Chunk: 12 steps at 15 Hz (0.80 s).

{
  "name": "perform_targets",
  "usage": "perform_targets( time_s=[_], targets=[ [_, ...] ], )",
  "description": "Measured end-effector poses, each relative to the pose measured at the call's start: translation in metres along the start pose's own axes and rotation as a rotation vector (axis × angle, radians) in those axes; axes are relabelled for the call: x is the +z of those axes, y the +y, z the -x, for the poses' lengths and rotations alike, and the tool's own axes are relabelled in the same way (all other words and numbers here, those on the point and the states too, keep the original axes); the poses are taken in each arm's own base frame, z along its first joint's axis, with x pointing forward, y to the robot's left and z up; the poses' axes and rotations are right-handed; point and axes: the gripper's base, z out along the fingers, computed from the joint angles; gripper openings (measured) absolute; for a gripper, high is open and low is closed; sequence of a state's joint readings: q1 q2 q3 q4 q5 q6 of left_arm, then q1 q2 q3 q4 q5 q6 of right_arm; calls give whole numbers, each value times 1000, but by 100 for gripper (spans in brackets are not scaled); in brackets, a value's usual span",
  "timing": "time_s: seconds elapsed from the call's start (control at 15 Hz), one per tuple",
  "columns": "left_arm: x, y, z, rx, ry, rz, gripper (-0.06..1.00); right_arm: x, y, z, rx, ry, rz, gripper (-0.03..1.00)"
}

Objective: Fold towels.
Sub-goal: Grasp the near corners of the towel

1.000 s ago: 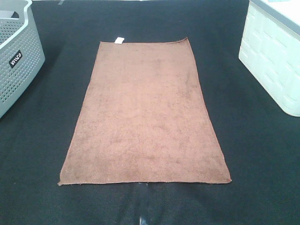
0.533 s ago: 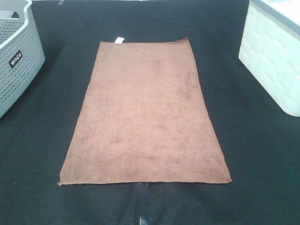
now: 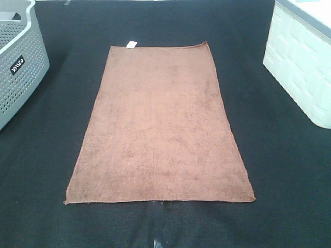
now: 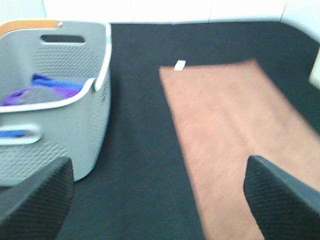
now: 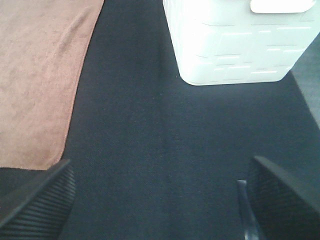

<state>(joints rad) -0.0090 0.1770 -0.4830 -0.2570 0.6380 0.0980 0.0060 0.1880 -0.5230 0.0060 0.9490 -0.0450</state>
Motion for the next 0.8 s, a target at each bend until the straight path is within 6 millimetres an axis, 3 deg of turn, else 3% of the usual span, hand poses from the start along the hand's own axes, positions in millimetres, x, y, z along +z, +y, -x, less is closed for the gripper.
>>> perform_targets(
  time_s=[0.27,0.53,0.8],
  targets=[
    [64,5,1,-263,131,-20,87,53,0,23,75,168,18,90],
    [135,13,-32,-465,480,14,87,112,1,23,91,394,23,90],
    [187,15,-62,-463,715,-48,87,171,8,11,204,550,77,90]
  ],
)
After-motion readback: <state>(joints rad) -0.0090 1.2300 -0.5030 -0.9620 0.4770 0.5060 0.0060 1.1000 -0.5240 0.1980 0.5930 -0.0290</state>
